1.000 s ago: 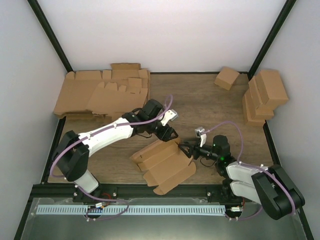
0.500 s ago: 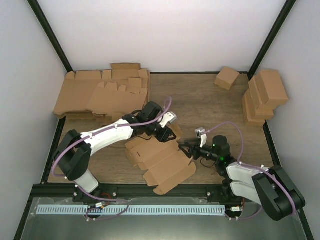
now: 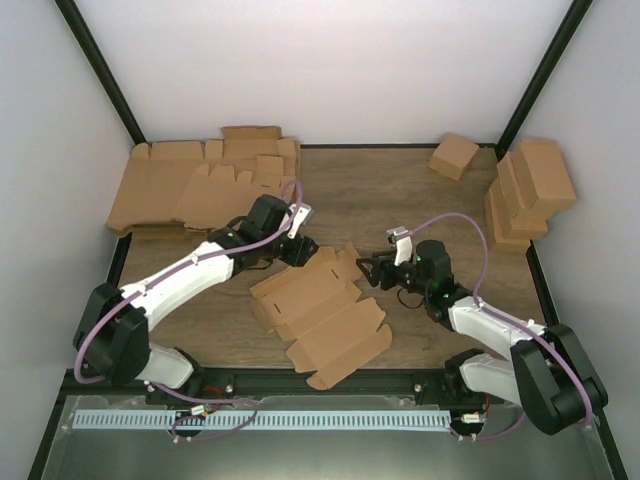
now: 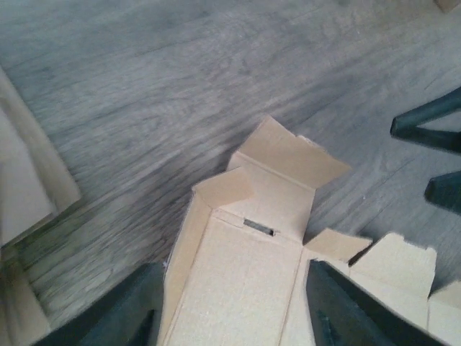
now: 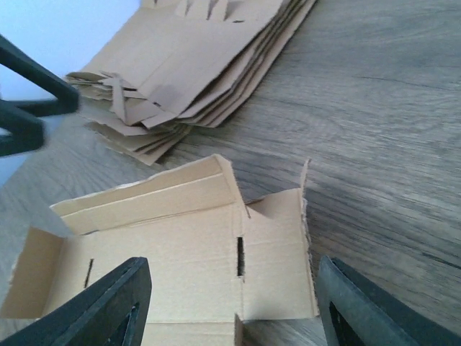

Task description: Fold the paper box

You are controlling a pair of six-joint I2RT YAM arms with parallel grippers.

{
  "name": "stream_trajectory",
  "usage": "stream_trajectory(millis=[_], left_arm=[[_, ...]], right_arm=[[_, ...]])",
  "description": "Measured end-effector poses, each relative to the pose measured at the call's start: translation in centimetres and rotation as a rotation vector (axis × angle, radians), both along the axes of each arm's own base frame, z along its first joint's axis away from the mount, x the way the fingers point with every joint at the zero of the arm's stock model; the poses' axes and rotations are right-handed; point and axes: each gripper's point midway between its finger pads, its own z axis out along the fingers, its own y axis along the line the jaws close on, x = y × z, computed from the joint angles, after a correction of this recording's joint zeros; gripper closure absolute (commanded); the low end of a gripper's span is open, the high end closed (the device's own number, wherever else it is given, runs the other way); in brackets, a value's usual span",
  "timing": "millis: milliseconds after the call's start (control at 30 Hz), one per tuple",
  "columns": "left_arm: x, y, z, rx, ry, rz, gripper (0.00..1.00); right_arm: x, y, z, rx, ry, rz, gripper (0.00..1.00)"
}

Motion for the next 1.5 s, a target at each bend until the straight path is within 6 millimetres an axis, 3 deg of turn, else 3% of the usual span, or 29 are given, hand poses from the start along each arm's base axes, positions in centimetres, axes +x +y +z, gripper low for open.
stream_trajectory(millis=[67,167,267,467,633,733,933,1267,1500], left_arm=[[0.0,0.7,0.8,0.003,-0.033,0.025,0.01],[0.5,1.6,1.9,-0.003,-0.067,0.079,0.00],[1.1,2.8,1.5,-0.003,-0.064,0.143,0.00],[0.9,5.0,-1.6,0.029,0.000,0.199,0.09],[0.8,5.0,-1.8,0.028,0.004,0.193,0.29],[1.0,4.8,-2.7,0.039,0.024,0.186,0.33],[1.1,4.7,-5.6,0.089,0.088,0.186,0.38],[1.7,4.8,-5.0,0.073,0.069,0.226,0.42],[2.0,6.3,-1.5,0.043,-0.033,0.292,0.44]], right_arm=[[0.4,-0.2,-0.4,-0.023,0.011,-0.015,0.34],[1.0,-0.2,-0.9,-0.051,0.029,-0.025,0.33],[2.0,0.1,-1.1,-0.072,0.046,-0.030,0.34],[3.9,0.6,-1.6,-0.114,0.080,-0.039,0.36],[5.3,0.9,-3.4,-0.162,0.133,-0.040,0.39],[5.7,1.1,-5.0,-0.193,0.177,-0.032,0.42],[5.9,1.3,-7.0,-0.226,0.227,-0.017,0.61],[5.9,2.2,-7.1,-0.251,0.191,0.032,0.98],[4.6,2.4,-5.0,-0.231,0.066,0.050,0.99]])
